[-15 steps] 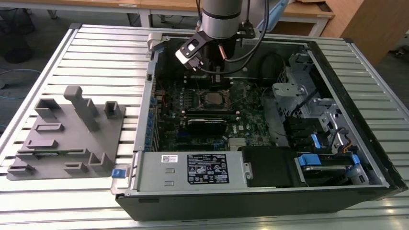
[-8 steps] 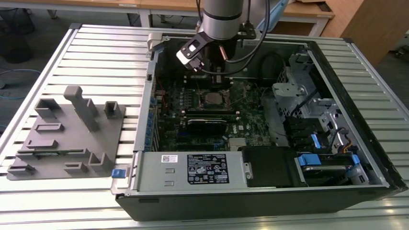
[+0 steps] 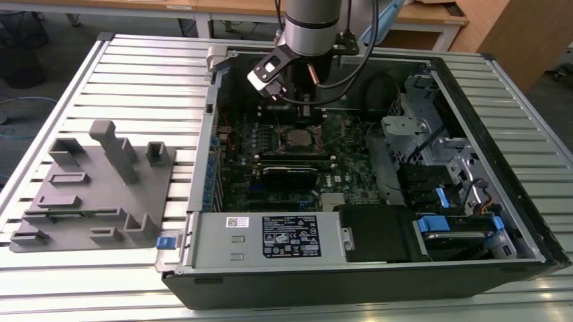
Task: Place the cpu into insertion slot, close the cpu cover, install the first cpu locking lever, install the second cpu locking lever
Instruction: 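Place the cpu into insertion slot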
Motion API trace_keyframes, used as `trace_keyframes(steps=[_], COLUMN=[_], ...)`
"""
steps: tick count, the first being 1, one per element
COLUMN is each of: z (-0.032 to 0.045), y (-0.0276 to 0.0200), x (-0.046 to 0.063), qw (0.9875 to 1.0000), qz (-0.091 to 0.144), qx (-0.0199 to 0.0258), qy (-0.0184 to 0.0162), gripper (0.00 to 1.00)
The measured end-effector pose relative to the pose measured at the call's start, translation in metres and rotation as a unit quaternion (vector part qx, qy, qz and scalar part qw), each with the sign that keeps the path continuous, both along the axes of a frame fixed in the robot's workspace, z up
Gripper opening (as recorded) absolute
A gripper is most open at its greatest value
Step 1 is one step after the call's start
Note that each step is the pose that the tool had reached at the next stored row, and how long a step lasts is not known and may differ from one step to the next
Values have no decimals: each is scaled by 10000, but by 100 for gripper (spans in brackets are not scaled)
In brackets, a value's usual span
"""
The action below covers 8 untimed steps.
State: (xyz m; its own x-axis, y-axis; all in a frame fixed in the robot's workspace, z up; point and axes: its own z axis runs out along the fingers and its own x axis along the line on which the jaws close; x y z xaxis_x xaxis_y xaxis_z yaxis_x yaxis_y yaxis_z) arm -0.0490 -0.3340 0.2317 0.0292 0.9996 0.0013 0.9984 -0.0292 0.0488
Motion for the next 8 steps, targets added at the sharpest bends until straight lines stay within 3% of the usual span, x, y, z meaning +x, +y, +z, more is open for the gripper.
trace_keyframes(steps=[2, 8], z=[0, -17], y=[0, 0], x=[-1, 0], qw=[10000, 10000], qz=[-1, -1], qx=[1, 4], qy=[34, 48], gripper=[11, 11])
